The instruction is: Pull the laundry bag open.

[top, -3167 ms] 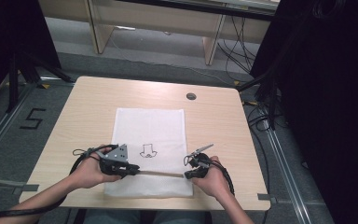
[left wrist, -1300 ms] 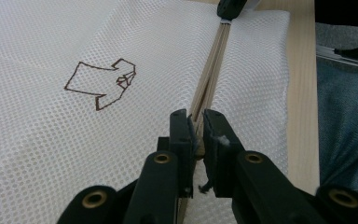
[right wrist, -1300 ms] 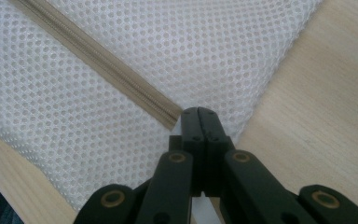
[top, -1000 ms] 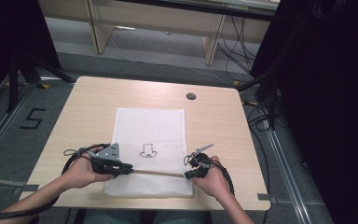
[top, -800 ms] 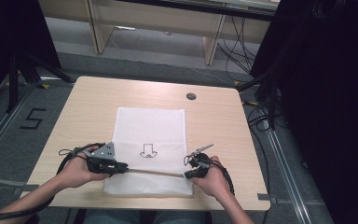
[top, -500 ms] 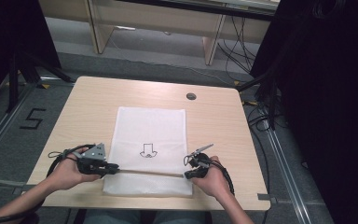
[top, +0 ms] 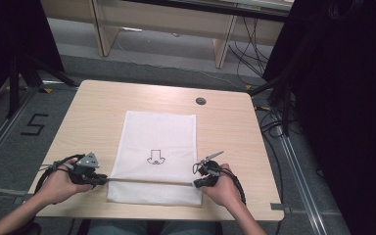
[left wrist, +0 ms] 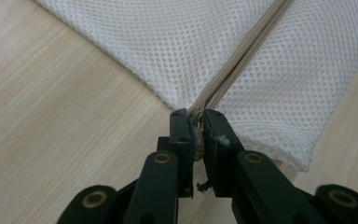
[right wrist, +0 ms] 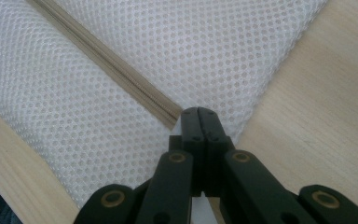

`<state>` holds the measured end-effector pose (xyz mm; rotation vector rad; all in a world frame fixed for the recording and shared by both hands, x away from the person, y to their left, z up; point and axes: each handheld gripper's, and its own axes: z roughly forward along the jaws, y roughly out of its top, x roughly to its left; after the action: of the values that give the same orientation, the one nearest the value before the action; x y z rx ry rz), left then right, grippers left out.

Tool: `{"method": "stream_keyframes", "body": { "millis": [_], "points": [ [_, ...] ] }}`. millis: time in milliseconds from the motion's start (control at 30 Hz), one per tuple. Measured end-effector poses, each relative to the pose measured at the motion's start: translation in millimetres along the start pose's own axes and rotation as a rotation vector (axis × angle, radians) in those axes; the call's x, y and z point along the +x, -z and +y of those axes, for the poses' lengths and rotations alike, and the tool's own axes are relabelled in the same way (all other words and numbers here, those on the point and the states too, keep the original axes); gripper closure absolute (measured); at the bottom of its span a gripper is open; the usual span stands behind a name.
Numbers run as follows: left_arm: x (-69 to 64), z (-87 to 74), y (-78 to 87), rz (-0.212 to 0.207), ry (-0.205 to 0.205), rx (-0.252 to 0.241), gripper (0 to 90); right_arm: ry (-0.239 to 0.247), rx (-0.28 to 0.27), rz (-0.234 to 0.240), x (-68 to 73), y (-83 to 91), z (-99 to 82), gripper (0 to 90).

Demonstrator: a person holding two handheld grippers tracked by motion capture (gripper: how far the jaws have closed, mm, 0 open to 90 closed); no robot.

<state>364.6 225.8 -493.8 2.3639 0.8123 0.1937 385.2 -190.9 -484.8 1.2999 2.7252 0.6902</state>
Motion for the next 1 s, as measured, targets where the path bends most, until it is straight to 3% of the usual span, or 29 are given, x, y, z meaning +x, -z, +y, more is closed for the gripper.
{"method": "stream_keyframes", "body": {
  "millis": [67, 133, 300, 367, 400, 467, 500, 567, 633, 700, 733, 833, 1000],
  "points": [
    [-1.0, -1.2, -0.6, -0.002, 0.01, -0.007, 82.1, -0.008, 0.001, -0.001, 0.4, 0.1, 0.0, 90.0],
    [-1.2, -1.3, 0.2, -0.011, -0.013, -0.004, 81.9, -0.016, 0.009, -0.006, 1.4, 0.5, 0.3, 90.0],
    [-2.6, -1.8, 0.0, -0.013, 0.004, -0.023, 81.1, -0.027, 0.01, -0.011, 3.1, 1.4, -0.4, 90.0],
    [-2.1, -1.4, 1.5, -0.01, -0.007, -0.025, 74.6, -0.031, 0.001, -0.004, 2.5, 2.2, -1.4, 87.0],
    [-1.6, -1.7, 2.1, -0.003, 0.016, -0.045, 70.3, -0.014, -0.015, 0.001, 1.1, 1.7, -1.4, 84.4],
    [-0.8, -1.7, 6.9, -0.016, 0.03, -0.105, 64.2, -0.037, -0.029, 0.006, 2.8, 4.2, -2.1, 73.3],
    [0.2, -1.8, 8.4, -0.014, 0.038, -0.132, 59.9, -0.037, -0.041, -0.002, 3.9, 6.5, -2.9, 72.6],
    [3.0, -2.0, 10.4, -0.013, 0.09, -0.221, 50.8, 0.002, -0.09, 0.004, 3.5, 10.9, -3.1, 71.7],
    [7.9, -1.7, 13.4, -0.009, 0.128, -0.297, 45.9, 0.001, -0.129, -0.003, 4.0, 15.6, -2.5, 69.2],
    [12.3, -1.1, 15.9, 0.004, 0.145, -0.338, 41.1, -0.02, -0.157, -0.021, 5.1, 18.8, -2.5, 66.9],
    [13.9, -1.1, 16.3, -0.001, 0.157, -0.346, 39.7, -0.024, -0.192, -0.018, 4.0, 16.7, -3.0, 66.7],
    [18.5, -2.5, 17.3, 0.03, 0.178, -0.361, 38.5, -0.031, -0.163, -0.029, 2.1, 17.9, -3.5, 66.4],
    [25.6, -5.3, 20.9, 0.073, 0.227, -0.388, 37.6, -0.033, -0.18, -0.03, -0.7, 18.0, -3.3, 66.0]
  ]
}}
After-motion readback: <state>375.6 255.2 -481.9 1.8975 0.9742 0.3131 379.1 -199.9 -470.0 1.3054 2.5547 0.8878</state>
